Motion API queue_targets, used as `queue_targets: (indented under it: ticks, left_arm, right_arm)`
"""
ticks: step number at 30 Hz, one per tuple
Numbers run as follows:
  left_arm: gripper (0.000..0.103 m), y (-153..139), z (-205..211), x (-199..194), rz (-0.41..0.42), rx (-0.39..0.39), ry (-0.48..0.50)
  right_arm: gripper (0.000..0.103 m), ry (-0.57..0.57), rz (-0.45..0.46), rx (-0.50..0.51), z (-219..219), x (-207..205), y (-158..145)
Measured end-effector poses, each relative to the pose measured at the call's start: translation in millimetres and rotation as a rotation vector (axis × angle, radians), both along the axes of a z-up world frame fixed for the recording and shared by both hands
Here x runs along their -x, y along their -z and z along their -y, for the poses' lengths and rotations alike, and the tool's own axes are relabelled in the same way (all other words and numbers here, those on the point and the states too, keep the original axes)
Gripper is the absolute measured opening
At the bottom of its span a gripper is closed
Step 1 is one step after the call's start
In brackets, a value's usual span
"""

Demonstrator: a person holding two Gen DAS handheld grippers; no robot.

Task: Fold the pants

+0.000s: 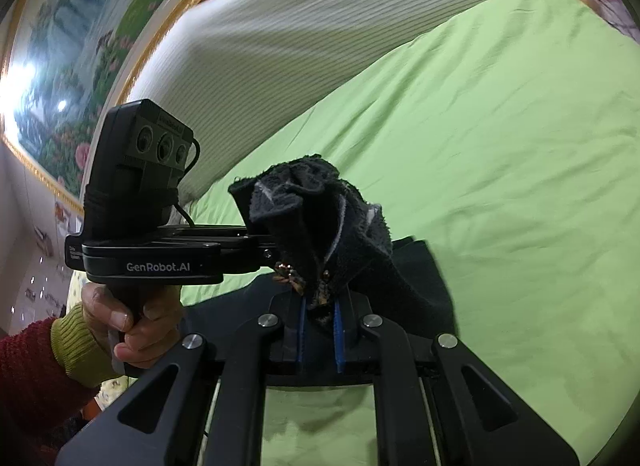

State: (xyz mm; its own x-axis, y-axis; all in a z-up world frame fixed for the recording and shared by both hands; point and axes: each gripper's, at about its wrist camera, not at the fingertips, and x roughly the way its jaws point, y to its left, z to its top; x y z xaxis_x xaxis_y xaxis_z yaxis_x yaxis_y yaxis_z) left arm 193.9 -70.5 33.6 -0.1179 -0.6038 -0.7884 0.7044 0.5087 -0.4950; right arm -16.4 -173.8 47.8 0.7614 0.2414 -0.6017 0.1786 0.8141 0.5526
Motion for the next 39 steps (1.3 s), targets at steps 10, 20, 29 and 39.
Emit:
queue_targets:
  ticks: [10, 20, 29, 39]
  left_arm:
    - [0.011, 26.0, -47.4, -7.1, -0.025, -0.039, -0.101]
    - [0.011, 43.4, -84.5, -14.0, -0.051, -0.058, -0.218]
    - [0.011, 59.4, -106.1, -11.6, -0.065, -0.096, -0.316]
    - [0.011, 63.5, -150.7, -1.5, -0.095, -0.093, -0.468]
  right_arm:
    - [0.012, -0.104, -0.063, 0.013, -26.6, -23.7, 28.0]
    - [0.012, -0.181, -0.114, 0.043, -48.8, -42.0, 50.4]
    - [0.015, -0.243, -0.171, 0.072, -66.4, -66.1, 64.6]
    - [0.036, -0.289, -0.237, 0.093, -82.7, -80.1, 79.9]
